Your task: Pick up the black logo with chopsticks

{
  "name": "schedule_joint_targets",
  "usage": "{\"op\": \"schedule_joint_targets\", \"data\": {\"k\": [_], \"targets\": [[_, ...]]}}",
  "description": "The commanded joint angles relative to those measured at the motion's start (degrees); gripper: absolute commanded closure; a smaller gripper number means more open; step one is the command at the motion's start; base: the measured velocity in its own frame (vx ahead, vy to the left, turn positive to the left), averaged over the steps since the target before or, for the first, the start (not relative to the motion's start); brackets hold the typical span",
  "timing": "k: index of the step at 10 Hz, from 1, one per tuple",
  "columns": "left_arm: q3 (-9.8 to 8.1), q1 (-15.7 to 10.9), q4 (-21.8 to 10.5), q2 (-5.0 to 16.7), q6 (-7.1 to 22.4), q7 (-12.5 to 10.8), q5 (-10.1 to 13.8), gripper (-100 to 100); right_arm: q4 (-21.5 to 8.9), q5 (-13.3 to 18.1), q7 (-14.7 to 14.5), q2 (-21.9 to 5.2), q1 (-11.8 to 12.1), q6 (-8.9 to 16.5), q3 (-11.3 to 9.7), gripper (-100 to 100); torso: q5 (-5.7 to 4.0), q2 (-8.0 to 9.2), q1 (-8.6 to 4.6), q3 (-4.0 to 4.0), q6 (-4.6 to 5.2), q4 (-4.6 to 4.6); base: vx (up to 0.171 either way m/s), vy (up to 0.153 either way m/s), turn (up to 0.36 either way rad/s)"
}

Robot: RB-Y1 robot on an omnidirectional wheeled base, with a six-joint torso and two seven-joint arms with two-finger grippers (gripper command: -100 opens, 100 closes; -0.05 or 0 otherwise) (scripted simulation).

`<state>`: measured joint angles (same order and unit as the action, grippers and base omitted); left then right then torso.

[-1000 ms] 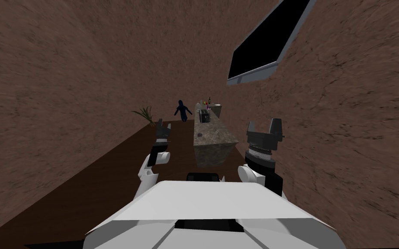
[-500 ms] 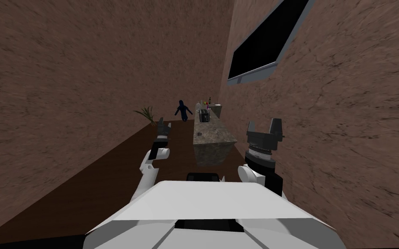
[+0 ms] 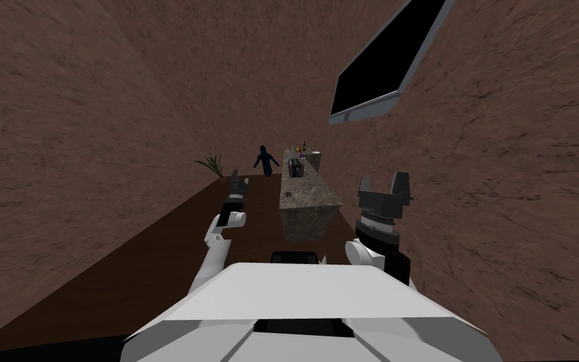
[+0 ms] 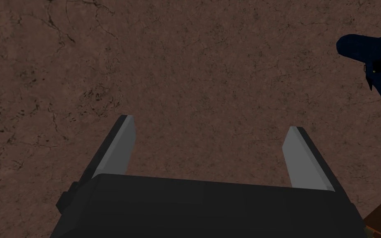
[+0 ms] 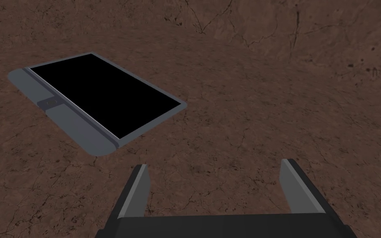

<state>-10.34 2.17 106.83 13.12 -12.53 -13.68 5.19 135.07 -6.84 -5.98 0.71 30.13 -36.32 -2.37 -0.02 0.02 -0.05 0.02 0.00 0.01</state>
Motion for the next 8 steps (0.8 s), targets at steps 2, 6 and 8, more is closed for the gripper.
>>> {"op": "schedule_joint_targets", "data": {"k": [2, 6, 8], "targets": [[-0.03, -0.03, -0.07, 0.06, -0.04, -0.05, 0.03, -100, 0.00, 0.00, 0.00, 0.00, 0.00, 0.00, 0.00, 0, 0.00, 0.02, -0.02, 0.01, -0.01, 0.00, -0.019, -0.017, 0.010], [-1.21, -3.58, -3.35, 1.01, 3.42, -0.84, 0.25, -100, 0.00, 0.00, 0.00, 0.00, 0.00, 0.00, 0.00, 0, 0.00, 0.00, -0.03, -0.01, -0.01, -0.01, -0.017, -0.018, 0.010], [-1.21, -3.58, -3.35, 1.01, 3.42, -0.84, 0.25, -100, 0.00, 0.00, 0.00, 0.00, 0.00, 0.00, 0.00, 0, -0.01, 0.05, -0.05, 0.03, -0.01, 0.01, -0.016, -0.016, -0.003]]}}
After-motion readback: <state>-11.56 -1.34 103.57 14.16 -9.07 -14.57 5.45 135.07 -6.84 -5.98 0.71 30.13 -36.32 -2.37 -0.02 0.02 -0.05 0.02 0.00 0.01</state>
